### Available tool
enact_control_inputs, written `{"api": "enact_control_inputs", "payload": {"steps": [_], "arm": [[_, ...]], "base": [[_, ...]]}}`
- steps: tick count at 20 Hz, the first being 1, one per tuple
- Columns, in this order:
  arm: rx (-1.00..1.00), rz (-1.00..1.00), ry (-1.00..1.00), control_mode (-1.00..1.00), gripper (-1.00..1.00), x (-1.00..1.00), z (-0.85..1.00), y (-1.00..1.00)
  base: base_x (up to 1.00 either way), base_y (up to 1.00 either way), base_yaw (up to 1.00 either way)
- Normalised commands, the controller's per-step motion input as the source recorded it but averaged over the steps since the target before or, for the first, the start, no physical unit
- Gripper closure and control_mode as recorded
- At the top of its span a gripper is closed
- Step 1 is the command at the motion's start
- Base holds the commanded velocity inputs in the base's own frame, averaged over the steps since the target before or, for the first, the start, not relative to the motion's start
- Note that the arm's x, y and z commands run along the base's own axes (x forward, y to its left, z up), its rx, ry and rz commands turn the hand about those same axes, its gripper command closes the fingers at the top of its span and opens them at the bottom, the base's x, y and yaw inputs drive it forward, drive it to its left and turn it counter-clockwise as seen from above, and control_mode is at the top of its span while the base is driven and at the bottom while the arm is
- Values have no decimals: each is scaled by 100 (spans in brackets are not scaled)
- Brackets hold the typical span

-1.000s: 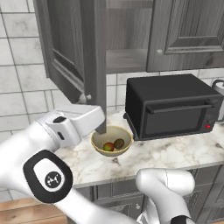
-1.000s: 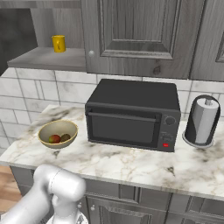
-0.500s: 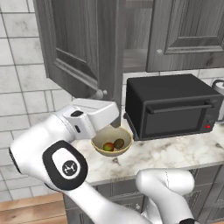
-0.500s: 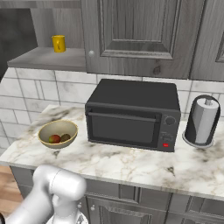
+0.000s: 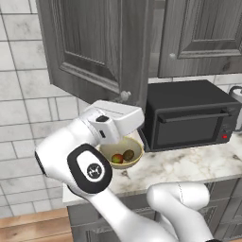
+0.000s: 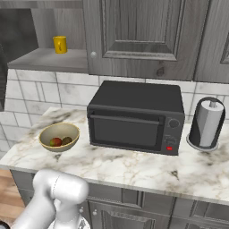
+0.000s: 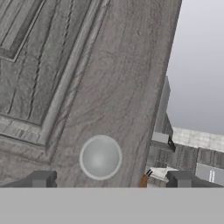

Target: Open the cabinet. Pick the mango and kiwi from the cabinet and place them into the bowl. Then close the cabinet.

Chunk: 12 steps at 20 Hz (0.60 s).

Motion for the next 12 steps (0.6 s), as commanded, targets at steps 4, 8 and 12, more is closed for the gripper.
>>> {"api": "enact_control_inputs", "payload": {"steps": [4, 8, 12], "arm": [[-2, 0, -6, -100, -100, 11, 0, -49], [-1, 0, -6, -100, -100, 18, 0, -51], [0, 0, -3, -100, -100, 25, 0, -41]], "base": [[0, 0, 0], [0, 0, 0], [0, 0, 0]]}}
